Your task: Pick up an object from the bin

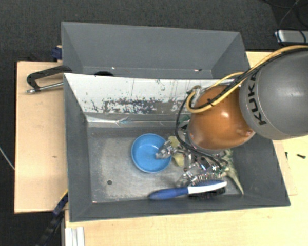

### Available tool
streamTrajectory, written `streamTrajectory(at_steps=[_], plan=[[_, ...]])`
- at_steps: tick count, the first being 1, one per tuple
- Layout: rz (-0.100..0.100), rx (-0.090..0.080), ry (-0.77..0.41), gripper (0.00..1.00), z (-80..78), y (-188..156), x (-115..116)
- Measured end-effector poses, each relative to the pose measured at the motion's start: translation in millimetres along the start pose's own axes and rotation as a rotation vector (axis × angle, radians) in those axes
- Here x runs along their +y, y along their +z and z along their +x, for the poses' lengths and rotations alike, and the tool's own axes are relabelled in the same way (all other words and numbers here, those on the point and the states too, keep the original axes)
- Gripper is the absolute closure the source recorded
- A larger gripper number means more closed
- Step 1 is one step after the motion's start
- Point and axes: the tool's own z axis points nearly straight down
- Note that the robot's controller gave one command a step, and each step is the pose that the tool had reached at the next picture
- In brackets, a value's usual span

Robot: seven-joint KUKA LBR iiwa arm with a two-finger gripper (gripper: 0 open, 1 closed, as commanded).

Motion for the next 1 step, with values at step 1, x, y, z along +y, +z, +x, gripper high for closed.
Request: streamTrajectory(at_steps=[1], plan=[[0.001, 0.008, -0.416, 0.00, -19.1, 10.8, 26.0]])
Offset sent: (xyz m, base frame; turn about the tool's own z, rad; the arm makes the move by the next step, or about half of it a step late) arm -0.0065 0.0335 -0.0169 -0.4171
